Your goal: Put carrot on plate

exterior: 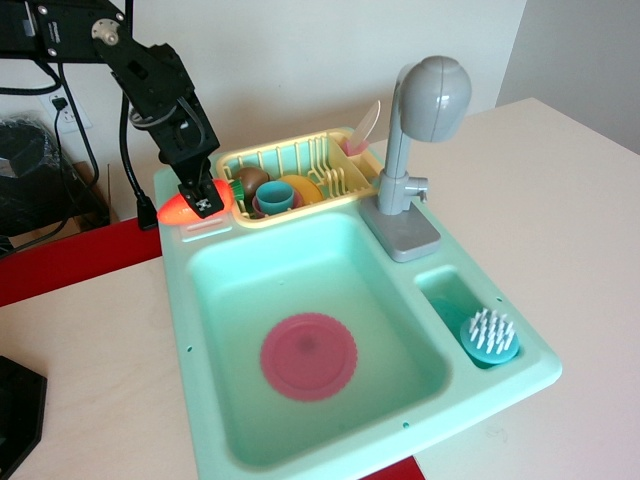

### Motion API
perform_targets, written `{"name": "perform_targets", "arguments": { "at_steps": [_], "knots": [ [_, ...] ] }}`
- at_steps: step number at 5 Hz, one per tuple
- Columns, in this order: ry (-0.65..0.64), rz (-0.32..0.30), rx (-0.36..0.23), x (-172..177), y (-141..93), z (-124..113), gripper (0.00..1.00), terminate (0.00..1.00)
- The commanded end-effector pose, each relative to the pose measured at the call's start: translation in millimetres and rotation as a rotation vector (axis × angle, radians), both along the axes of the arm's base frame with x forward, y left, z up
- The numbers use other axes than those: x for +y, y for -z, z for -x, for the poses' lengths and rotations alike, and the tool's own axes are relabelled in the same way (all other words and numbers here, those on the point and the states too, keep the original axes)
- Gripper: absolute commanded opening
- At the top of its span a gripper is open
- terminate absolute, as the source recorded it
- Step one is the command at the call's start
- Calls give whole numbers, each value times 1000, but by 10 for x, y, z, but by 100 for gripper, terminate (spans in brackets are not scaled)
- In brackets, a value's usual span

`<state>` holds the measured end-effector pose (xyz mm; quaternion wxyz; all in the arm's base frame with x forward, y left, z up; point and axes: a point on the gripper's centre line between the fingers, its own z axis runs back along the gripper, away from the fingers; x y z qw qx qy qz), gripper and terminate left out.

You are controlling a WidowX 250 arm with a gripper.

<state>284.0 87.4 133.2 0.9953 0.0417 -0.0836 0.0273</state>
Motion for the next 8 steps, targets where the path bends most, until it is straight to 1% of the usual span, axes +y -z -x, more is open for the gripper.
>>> {"name": "perform_targets", "arguments": {
  "at_steps": [1,2,3,4,6,7,8],
  "knots": [
    [29,-8,-145,-77,-380,-91,0,0],
    [52,-27,-225,-172,-678,-196,0,0],
    [83,-12,-254,-313,-760,-291,0,0],
    [135,64,-239,-652,-609,-400,0,0],
    [265,165,-194,-1448,-260,-494,0,0],
    [309,196,-161,-1739,47,-504,0,0],
    [325,186,-108,-1877,371,-469,0,0]
  ]
}}
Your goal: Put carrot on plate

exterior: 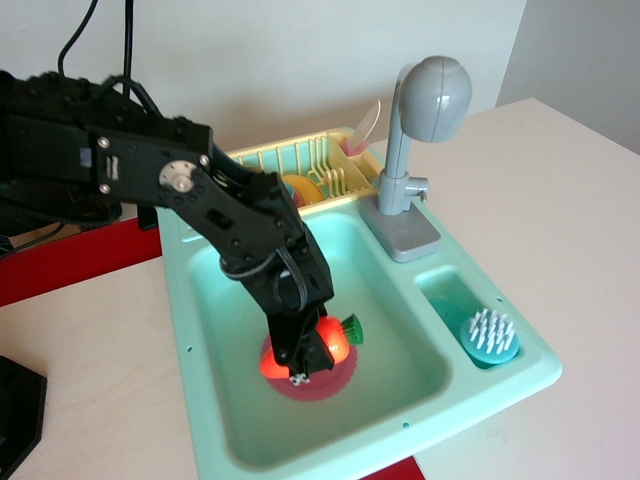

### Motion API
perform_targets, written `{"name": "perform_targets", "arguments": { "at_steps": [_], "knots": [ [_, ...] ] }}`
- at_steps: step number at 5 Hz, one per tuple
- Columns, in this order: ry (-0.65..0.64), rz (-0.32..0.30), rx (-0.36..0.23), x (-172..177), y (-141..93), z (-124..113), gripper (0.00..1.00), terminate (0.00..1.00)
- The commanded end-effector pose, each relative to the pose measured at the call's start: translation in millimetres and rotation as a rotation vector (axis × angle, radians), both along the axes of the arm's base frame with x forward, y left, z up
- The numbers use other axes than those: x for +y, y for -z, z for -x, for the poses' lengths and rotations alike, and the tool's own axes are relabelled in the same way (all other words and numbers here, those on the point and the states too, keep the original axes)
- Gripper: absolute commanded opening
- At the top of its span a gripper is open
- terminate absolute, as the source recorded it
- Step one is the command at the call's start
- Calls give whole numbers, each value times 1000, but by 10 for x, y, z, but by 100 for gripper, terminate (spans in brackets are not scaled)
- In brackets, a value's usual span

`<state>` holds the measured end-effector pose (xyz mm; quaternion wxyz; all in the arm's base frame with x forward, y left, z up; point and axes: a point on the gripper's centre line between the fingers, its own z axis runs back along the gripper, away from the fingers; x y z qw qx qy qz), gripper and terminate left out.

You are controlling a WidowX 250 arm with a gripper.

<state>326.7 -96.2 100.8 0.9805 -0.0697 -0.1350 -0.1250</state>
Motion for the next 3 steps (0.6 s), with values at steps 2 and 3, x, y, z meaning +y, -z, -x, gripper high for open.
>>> {"name": "perform_targets", "arguments": {
  "at_steps": [2,3],
  "knots": [
    [-29,-71,-6,51,214,-47,0,0],
    [-57,-90,-19,116,54,-71,100,0]
  ]
}}
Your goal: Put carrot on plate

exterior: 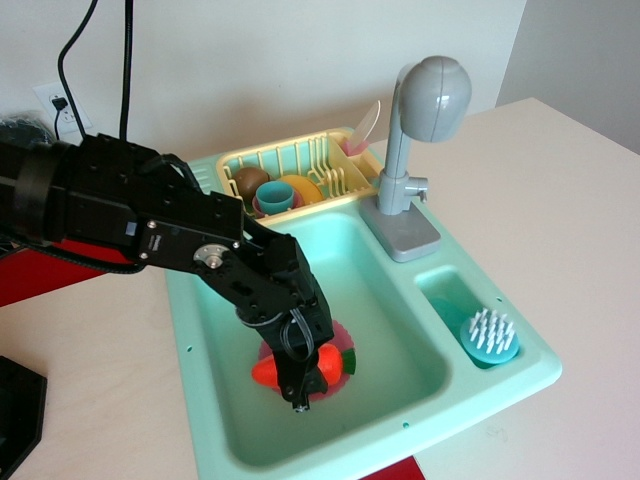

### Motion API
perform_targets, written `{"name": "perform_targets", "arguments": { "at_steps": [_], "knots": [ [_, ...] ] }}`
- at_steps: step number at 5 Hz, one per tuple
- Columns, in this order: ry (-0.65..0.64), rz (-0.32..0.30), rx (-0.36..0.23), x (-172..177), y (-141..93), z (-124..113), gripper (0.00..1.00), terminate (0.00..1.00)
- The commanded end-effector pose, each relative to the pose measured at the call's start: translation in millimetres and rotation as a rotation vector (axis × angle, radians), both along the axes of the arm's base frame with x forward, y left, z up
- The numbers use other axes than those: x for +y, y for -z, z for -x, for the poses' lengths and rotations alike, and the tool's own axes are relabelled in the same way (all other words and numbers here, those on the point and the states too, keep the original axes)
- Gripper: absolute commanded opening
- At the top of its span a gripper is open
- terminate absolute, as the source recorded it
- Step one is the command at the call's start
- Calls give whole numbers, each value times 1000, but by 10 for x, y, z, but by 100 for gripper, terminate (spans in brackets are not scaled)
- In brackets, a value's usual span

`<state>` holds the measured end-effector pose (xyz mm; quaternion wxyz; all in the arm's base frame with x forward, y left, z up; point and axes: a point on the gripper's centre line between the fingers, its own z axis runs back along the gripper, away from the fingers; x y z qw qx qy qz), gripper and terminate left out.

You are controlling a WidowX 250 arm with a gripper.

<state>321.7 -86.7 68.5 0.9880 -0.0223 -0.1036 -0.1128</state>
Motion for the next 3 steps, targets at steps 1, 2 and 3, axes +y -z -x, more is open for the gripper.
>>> {"name": "perform_targets", "arguments": {
  "at_steps": [1,2,3],
  "knots": [
    [-78,19,-117,156,-500,-64,100,0],
    [-139,13,-184,380,-863,45,100,0],
    [-201,-23,-233,659,-1145,166,100,100]
  ]
}}
